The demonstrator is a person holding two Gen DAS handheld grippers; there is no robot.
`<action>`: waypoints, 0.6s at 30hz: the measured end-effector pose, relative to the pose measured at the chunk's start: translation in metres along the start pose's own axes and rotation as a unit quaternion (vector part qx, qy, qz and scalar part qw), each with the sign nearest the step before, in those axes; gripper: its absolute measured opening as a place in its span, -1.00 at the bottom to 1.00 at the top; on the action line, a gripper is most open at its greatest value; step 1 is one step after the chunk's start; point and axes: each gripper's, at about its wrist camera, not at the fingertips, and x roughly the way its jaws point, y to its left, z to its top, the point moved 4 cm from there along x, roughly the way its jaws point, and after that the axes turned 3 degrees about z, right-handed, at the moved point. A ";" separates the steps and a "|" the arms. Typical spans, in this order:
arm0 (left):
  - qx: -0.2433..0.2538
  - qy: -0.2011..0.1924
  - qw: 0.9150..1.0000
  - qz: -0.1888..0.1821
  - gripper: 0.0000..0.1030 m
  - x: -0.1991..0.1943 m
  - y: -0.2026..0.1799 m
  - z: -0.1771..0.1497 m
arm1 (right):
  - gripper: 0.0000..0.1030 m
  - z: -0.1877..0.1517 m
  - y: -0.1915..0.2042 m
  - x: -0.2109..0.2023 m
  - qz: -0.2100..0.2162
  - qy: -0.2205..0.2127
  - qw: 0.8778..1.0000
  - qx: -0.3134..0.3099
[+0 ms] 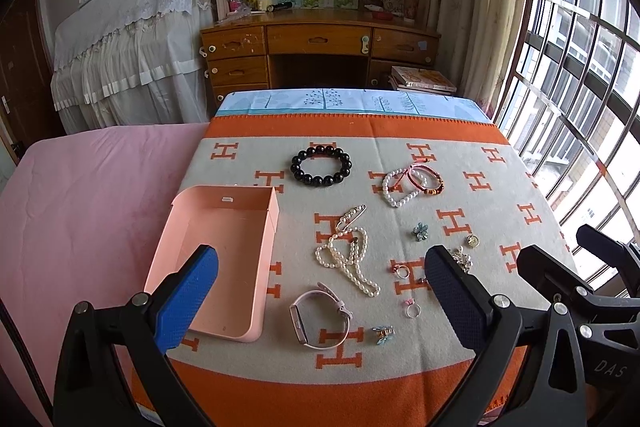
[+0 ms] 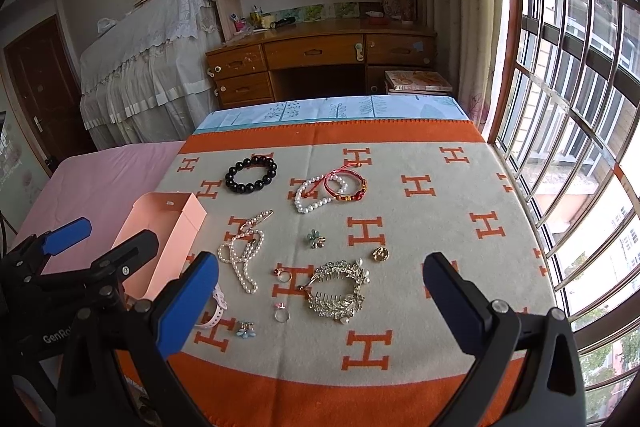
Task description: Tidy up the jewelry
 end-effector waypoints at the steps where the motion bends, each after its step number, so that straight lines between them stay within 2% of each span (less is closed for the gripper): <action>1: 0.000 0.000 1.000 0.000 0.98 0.000 0.000 0.000 | 0.99 0.000 0.000 -0.001 0.000 0.000 1.000 0.000; 18: -0.004 0.015 1.000 -0.002 0.98 0.005 0.003 -0.006 | 0.99 -0.010 0.001 0.006 0.008 0.005 1.000 0.001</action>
